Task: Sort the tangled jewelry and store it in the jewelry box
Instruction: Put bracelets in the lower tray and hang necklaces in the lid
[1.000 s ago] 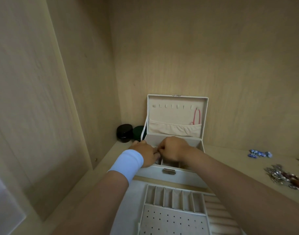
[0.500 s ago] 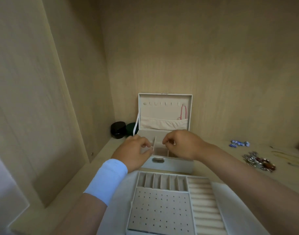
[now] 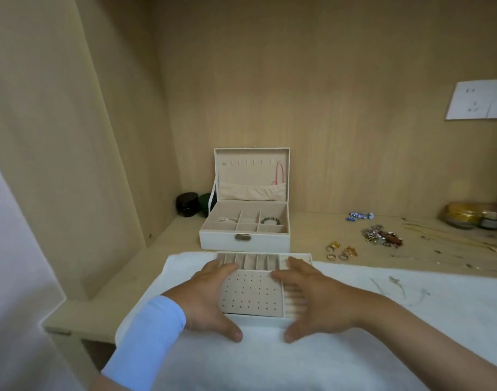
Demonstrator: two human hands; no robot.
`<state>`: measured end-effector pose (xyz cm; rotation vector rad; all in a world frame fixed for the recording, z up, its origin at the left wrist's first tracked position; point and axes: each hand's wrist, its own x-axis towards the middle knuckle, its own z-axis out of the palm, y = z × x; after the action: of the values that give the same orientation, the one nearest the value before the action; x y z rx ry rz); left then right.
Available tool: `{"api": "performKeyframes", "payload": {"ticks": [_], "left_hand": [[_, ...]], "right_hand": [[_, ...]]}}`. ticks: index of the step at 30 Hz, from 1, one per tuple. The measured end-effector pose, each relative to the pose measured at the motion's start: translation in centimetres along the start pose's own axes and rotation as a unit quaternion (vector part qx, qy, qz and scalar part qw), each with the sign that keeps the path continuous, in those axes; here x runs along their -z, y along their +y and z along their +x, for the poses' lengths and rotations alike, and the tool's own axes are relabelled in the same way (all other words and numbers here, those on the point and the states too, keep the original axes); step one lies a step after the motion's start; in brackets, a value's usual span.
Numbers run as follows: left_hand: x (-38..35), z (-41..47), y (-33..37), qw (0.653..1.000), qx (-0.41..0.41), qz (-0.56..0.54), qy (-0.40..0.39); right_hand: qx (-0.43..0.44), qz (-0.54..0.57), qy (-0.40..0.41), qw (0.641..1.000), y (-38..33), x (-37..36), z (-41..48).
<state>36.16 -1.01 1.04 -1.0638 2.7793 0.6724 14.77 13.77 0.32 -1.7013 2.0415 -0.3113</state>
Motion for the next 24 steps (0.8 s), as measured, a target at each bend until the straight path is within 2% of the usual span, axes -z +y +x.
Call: {"api": "performKeyframes", "payload": {"ticks": [4,12,16,24], "left_hand": [[0.4,-0.1,-0.5,0.994,-0.031,-0.020,0.108],[5.1,2.4,-2.5,0.975,-0.096,-0.122,0.159],[7.0,6.5,-3.0,0.959,-0.124,-0.162,0.194],[7.7,14.1,-4.9,0.970,-0.074,-0.166,0.164]], "right_hand": [[0.025,0.028,0.080,0.996,-0.1,-0.7,0.4],[0.094,0.033,0.218,0.971,-0.2,2.8,2.9],[0.101,0.015,0.235,0.967,0.4,4.8,6.6],[0.070,0.003,0.204,0.977,2.2,5.2,13.7]]}}
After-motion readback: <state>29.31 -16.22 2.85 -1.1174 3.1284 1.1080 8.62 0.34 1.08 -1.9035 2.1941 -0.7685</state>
